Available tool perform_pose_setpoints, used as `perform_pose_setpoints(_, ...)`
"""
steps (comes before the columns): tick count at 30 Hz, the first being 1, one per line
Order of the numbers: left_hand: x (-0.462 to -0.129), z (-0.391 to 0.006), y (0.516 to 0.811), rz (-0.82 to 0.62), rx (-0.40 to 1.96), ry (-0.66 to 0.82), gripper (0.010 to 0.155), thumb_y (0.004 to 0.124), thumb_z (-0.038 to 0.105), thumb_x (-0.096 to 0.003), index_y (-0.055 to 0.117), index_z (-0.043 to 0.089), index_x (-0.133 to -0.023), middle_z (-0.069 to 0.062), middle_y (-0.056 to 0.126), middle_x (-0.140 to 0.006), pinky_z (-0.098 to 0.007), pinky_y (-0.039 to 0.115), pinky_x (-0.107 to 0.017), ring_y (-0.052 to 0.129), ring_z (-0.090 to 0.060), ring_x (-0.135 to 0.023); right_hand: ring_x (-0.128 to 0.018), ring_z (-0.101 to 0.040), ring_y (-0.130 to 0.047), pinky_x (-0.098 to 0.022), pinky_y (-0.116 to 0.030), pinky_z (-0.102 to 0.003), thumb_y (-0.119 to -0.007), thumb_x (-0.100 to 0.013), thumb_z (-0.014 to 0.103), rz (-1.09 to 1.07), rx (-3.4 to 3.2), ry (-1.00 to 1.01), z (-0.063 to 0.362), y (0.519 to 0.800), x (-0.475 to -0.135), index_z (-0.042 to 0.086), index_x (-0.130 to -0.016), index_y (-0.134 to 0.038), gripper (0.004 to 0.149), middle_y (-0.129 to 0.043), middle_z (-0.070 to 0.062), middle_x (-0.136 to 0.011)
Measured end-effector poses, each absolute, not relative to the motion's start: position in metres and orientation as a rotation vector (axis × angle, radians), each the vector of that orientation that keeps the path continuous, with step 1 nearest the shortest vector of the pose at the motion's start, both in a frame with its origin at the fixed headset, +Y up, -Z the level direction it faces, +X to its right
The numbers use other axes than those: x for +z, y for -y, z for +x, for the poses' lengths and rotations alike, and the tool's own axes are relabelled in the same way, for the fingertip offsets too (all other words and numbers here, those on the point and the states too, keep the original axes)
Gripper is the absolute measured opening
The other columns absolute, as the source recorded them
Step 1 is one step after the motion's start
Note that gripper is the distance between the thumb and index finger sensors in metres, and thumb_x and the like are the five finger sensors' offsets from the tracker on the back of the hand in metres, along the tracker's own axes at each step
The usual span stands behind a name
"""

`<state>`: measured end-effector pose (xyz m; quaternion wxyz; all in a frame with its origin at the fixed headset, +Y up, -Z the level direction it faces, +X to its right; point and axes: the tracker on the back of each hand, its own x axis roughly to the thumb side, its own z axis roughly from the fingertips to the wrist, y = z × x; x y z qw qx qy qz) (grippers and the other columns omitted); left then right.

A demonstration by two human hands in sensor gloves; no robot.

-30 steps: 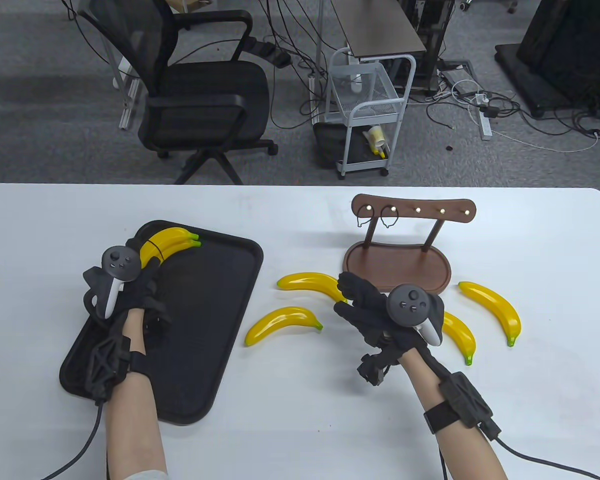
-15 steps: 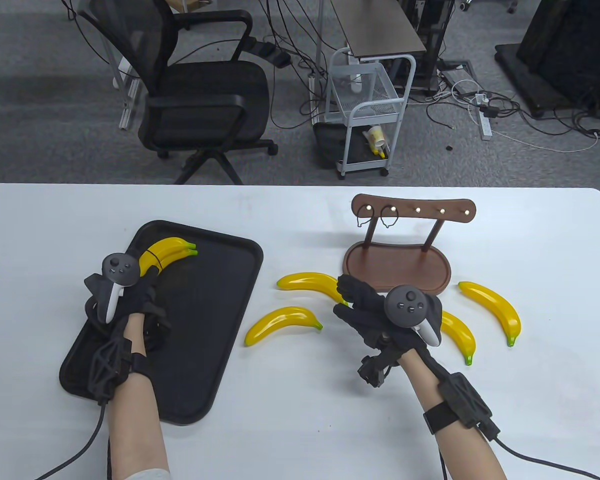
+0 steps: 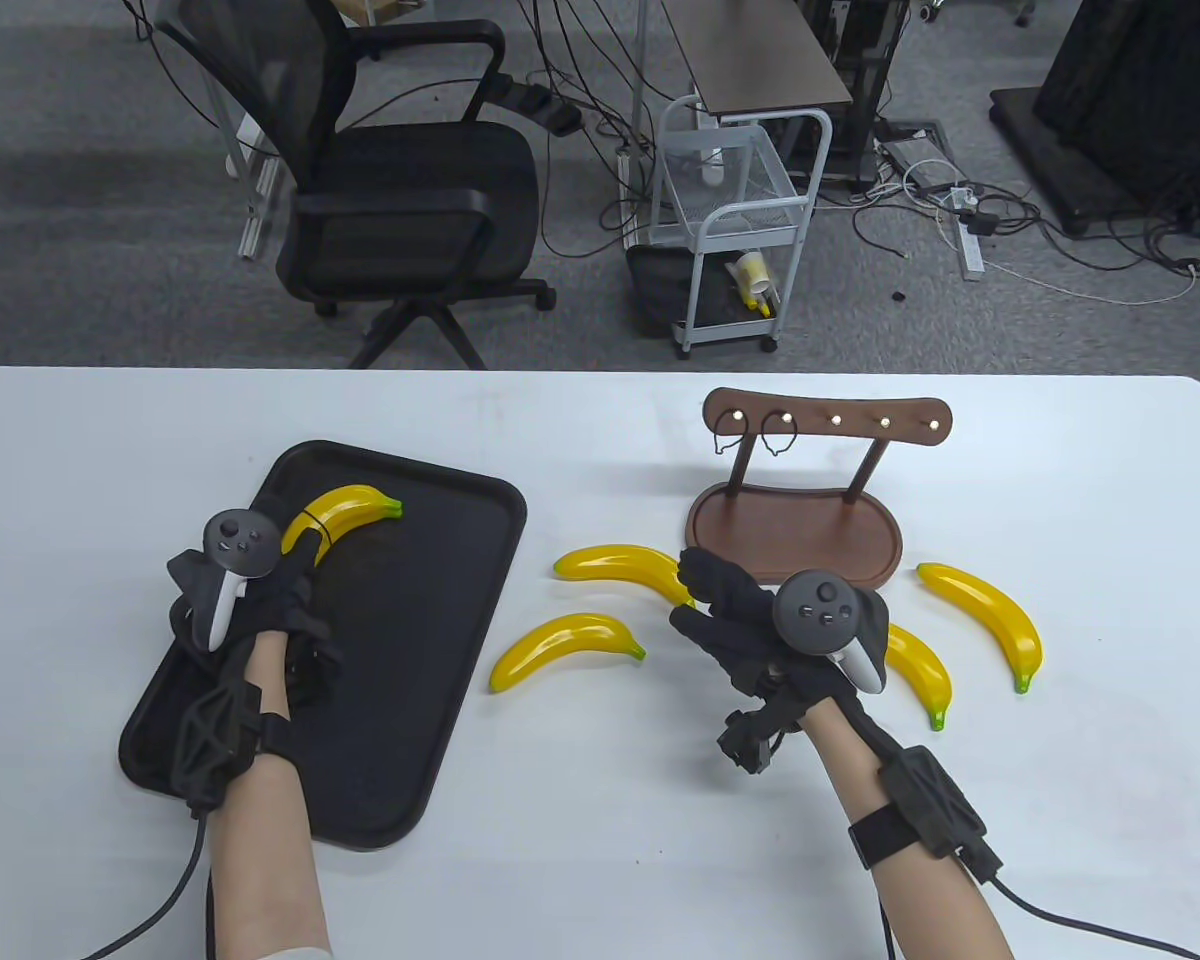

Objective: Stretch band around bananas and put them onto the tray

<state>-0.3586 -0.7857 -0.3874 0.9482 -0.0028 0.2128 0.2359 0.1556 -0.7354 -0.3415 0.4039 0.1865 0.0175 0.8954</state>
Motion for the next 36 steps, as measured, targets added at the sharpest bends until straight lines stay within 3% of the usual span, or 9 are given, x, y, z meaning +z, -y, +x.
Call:
perform_pose_setpoints(9,-0.377,-0.358,0.76,0.021,0.494,-0.381,0.064,0.069,0.05,-0.0632,0.042,0.027,-0.116,-0.001,0.051,-0.125,-0.057,0.051,-0.083,0.06,-0.035,-0.116,-0.095,-0.043,-0.072,-0.063,-0.07,-0.055,-0.074,-0.056,0.041,0.468,2.251,-0.036,0.158,0.735,-0.342,0.009,-0.111,-0.049,0.069,-0.062,-0.018,-0.109)
perform_pose_setpoints(19,-0.358,-0.334,0.709,0.106,0.586,-0.236,0.061,0.068,0.05,-0.0636,0.046,0.027,-0.115,-0.002,0.054,-0.125,-0.057,0.051,-0.083,0.061,-0.036,-0.115,-0.095,-0.044,-0.071,-0.063,-0.069,-0.055,-0.074,-0.056,0.041,0.442,2.244,-0.017,0.165,0.734,-0.343,0.009,-0.111,-0.049,0.069,-0.062,-0.018,-0.11)
perform_pose_setpoints(27,-0.336,-0.294,0.68,0.165,0.697,-0.081,0.061,0.068,0.05,-0.0638,0.046,0.027,-0.116,-0.002,0.054,-0.125,-0.057,0.052,-0.083,0.061,-0.037,-0.115,-0.096,-0.044,-0.071,-0.063,-0.069,-0.056,-0.074,-0.056,0.042,0.413,2.243,-0.005,0.173,0.735,-0.345,0.01,-0.111,-0.049,0.069,-0.061,-0.018,-0.11)
perform_pose_setpoints(36,-0.32,-0.237,0.679,0.139,0.766,0.095,0.06,0.068,0.05,-0.0637,0.047,0.027,-0.115,-0.002,0.056,-0.124,-0.057,0.053,-0.083,0.063,-0.036,-0.114,-0.096,-0.044,-0.071,-0.064,-0.069,-0.056,-0.074,-0.056,0.041,0.387,2.253,0.001,0.178,0.737,-0.347,0.01,-0.111,-0.049,0.068,-0.062,-0.018,-0.11)
